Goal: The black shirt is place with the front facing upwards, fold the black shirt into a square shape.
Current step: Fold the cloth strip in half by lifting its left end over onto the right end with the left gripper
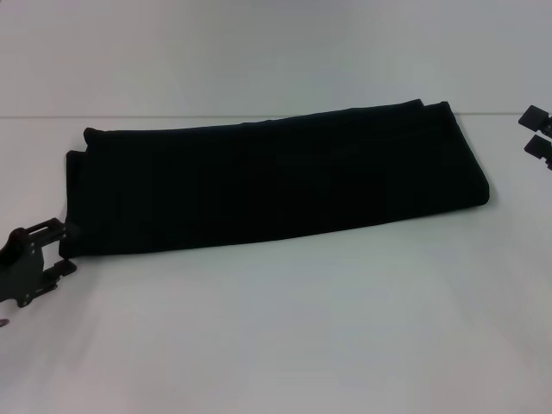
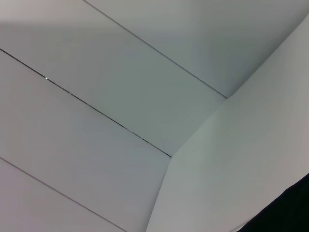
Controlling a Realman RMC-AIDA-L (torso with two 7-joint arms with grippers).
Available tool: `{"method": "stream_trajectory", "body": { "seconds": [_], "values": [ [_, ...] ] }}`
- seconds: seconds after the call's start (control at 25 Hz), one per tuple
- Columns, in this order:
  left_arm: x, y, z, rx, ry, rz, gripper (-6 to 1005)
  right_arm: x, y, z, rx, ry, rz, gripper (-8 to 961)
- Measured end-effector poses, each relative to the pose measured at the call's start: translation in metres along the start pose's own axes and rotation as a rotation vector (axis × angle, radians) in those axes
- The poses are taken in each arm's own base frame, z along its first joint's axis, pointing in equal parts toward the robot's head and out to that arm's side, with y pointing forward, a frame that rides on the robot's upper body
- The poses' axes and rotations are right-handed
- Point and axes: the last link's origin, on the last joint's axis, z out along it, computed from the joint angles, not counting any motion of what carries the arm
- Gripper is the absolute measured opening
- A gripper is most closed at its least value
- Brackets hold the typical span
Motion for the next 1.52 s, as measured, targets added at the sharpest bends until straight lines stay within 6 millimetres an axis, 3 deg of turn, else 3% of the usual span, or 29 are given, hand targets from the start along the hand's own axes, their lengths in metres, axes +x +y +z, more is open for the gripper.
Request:
{"method": "stream_trajectory", "body": {
  "seconds": [0.84, 1.28, 1.52],
  "values": [
    [0.001, 0.021, 0.040, 0.045, 0.010, 0.048, 591, -0.004, -0.001, -0.001, 0.006, -0.014, -0.004, 846],
    [-0.002, 0.022, 0.036, 0.018, 0.007, 0.061, 551, -0.004, 0.000, -0.002, 0.000, -0.020, -0.004, 845],
    [-0.002, 0.023, 0.037, 0.016, 0.008, 0.072, 279, -0.004, -0.001, -0.003, 0.001, -0.021, -0.002, 845]
  ]
}}
